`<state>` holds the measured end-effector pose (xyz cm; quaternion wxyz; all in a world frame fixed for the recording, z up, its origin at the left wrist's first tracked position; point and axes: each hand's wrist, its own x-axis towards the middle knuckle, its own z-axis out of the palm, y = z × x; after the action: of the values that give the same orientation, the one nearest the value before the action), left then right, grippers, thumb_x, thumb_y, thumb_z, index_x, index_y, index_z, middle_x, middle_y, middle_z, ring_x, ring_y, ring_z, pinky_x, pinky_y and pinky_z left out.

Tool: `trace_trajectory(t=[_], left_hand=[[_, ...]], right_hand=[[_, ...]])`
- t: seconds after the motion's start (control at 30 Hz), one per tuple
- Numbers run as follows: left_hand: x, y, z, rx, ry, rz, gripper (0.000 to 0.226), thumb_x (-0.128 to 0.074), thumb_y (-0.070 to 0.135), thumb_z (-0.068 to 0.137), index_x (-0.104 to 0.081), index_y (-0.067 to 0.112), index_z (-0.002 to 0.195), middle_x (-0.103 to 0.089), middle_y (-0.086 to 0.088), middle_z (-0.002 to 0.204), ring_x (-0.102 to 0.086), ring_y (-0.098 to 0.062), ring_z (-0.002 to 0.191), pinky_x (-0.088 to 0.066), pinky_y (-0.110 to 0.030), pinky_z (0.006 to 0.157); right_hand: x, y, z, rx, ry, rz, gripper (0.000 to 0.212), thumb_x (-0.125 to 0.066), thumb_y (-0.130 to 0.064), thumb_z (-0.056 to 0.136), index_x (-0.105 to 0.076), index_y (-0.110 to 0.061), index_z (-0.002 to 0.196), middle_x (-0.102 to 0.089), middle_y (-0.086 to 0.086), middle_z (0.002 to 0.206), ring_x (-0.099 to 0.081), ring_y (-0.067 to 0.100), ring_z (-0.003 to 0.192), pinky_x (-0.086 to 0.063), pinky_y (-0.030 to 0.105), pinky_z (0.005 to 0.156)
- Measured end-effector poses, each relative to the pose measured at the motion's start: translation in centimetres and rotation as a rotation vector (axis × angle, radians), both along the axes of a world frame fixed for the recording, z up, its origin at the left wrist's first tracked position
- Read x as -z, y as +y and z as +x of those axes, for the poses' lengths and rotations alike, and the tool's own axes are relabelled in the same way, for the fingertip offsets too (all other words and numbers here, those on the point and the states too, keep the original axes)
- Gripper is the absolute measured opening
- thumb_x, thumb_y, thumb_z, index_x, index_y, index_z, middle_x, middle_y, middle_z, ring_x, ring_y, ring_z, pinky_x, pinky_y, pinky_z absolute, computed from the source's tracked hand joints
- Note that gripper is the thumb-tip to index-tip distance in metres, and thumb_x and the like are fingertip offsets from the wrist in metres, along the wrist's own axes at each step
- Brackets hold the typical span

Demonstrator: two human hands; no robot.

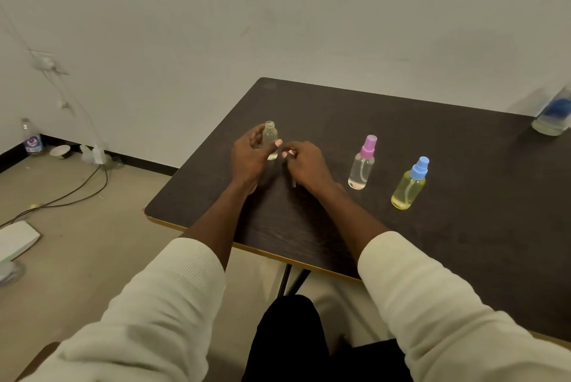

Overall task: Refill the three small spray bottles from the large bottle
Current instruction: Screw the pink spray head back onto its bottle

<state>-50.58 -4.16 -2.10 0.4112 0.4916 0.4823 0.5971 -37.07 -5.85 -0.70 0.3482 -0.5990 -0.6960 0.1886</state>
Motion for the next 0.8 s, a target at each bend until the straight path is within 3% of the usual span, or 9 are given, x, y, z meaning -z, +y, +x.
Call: trace_trajectory(t=[0.1,0.23,0.4,0.53,0.63,0.8], left_hand=[[-0.1,-0.2,0.1,-0.007,0.034,0.022,0.042,-0.081,0.008,0.08,-0.068,0.021,0.118,-0.074,0.006,0.106,-0.071,-0.008,0.102,-0.055,-0.024,0.087],[-0.2,-0.6,0.2,-0.009,0.062,0.02,0.042,-0.081,0.01,0.081,-0.068,0.017,0.119,-0.074,0.004,0.104,-0.071,-0.008,0.099,-0.057,-0.024,0.085],[-0.6,-2.0,0.8,0.001,0.183,0.027,0.046,-0.08,0.011,0.082,-0.065,0.009,0.125,-0.071,0.002,0.107,-0.069,-0.004,0.093,-0.054,-0.012,0.078],[-0.7,-3.2,1.1,0.02,0.236,0.031,0.046,-0.08,0.015,0.082,-0.065,0.009,0.125,-0.071,0.0,0.109,-0.068,-0.004,0.092,-0.053,-0.01,0.077],[-0.6,-4.4,1.2,0.05,0.257,0.031,0.046,-0.081,0.019,0.082,-0.065,0.013,0.125,-0.072,0.002,0.11,-0.069,-0.004,0.095,-0.054,-0.015,0.081],[-0.5,-5.9,1.6,0.071,0.256,0.016,0.049,-0.081,0.02,0.081,-0.066,0.014,0.127,-0.073,0.0,0.114,-0.069,-0.004,0.098,-0.054,-0.015,0.081]], right_hand=[[0.0,-0.3,0.2,0.075,-0.013,-0.006,0.013,-0.066,-0.025,0.085,-0.063,-0.012,0.085,-0.066,0.004,0.087,-0.058,0.022,0.083,-0.048,0.034,0.072],[0.0,-0.6,0.8,0.142,-0.049,-0.064,0.016,-0.062,-0.028,0.089,-0.053,-0.015,0.089,-0.065,0.007,0.09,-0.059,0.026,0.084,-0.048,0.036,0.071],[-1.5,-1.4,1.7,0.137,0.14,-0.054,0.03,-0.059,-0.023,0.094,-0.061,-0.01,0.121,-0.066,0.011,0.115,-0.059,0.026,0.109,-0.048,0.037,0.092],[-4.2,-2.8,1.7,0.131,0.28,0.104,0.015,-0.051,-0.006,0.094,-0.064,-0.01,0.099,-0.065,0.005,0.097,-0.059,0.016,0.085,-0.043,0.026,0.071],[-5.7,-3.9,1.5,0.153,0.406,0.238,0.021,-0.045,0.004,0.084,-0.057,-0.013,0.085,-0.063,0.001,0.09,-0.06,0.015,0.081,-0.047,0.022,0.067],[-8.5,-5.7,1.1,0.063,0.538,0.389,0.023,-0.043,0.005,0.085,-0.054,-0.015,0.087,-0.064,0.0,0.085,-0.063,0.014,0.082,-0.054,0.033,0.078]])
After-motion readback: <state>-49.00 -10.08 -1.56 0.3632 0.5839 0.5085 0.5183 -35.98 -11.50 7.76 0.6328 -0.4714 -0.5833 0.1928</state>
